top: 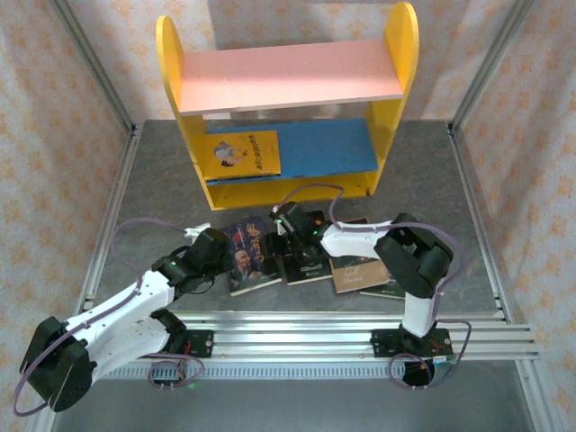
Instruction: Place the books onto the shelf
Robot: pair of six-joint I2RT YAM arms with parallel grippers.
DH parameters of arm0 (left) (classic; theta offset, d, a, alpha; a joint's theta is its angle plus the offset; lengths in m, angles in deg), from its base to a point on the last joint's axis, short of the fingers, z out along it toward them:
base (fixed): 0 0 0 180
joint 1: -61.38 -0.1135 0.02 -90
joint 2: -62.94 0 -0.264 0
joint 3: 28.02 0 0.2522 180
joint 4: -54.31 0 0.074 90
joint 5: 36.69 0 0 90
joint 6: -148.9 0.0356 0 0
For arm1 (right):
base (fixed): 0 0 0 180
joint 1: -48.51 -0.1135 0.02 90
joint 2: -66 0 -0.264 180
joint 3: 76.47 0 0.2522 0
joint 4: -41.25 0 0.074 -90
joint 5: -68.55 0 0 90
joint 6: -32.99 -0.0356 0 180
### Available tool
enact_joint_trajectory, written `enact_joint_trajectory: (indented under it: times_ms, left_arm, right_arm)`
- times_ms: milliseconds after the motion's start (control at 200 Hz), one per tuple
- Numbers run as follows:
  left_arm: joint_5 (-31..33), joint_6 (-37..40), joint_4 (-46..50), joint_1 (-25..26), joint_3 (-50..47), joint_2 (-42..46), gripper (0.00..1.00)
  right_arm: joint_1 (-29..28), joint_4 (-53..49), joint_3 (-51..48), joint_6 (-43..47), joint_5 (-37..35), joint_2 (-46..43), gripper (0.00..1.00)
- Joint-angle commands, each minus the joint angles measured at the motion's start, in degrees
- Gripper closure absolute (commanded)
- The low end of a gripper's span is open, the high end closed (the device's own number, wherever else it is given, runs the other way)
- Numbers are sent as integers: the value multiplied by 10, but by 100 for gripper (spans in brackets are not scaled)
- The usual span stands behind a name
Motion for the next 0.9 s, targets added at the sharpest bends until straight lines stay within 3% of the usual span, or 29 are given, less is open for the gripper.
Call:
enact_joint_trajectory:
  times_ms: [0, 320, 591, 891]
  left_arm:
    - [13, 15, 7, -5, 5, 12, 93]
    - [7, 23, 36, -28, -4, 37, 92]
    - [-2, 2, 43, -36, -37, 49, 53]
    - [-33, 3, 2, -47, -61, 43, 46]
  right_arm:
    - [5, -160, -27, 18, -17, 1, 52]
    - [-22, -212, 55, 25, -44, -24, 47]
    - [-31, -201, 84, 24, -45, 15, 47]
    - [-31, -187, 109, 26, -31, 46, 46]
